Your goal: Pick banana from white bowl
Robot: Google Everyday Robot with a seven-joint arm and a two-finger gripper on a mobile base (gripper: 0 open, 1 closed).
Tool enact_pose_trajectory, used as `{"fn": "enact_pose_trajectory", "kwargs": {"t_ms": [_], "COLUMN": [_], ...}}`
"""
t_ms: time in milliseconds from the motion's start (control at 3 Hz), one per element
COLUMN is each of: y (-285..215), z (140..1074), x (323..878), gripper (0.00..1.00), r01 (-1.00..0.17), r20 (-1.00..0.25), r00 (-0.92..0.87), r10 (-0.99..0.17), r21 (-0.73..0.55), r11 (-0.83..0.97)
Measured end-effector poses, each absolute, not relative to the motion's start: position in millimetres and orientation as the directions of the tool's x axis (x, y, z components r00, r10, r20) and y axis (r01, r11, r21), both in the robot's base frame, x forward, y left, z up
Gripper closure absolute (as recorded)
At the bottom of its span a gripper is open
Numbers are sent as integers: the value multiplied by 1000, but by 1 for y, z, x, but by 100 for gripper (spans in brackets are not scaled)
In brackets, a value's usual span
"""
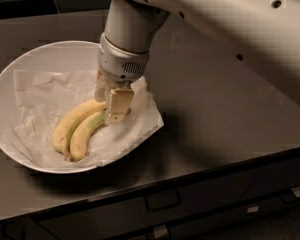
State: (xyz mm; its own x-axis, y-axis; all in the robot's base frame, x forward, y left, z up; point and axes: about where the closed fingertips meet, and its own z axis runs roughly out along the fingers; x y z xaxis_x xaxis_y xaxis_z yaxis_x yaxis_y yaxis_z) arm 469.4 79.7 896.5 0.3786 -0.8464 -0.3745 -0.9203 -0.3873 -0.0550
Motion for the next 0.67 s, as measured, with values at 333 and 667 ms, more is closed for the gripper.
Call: {"fn": "enact_pose_trajectory", "kwargs": {"t_ms": [333, 667], "y": [80, 78], "z": [894, 886], "x": [472, 473], "gripper": [47, 45], "r01": [-920, -922], "r20": [-363, -351], "r00": [381, 378], "r10": [-850, -857], "r21": [-59, -52], "r11": [-387, -385]}}
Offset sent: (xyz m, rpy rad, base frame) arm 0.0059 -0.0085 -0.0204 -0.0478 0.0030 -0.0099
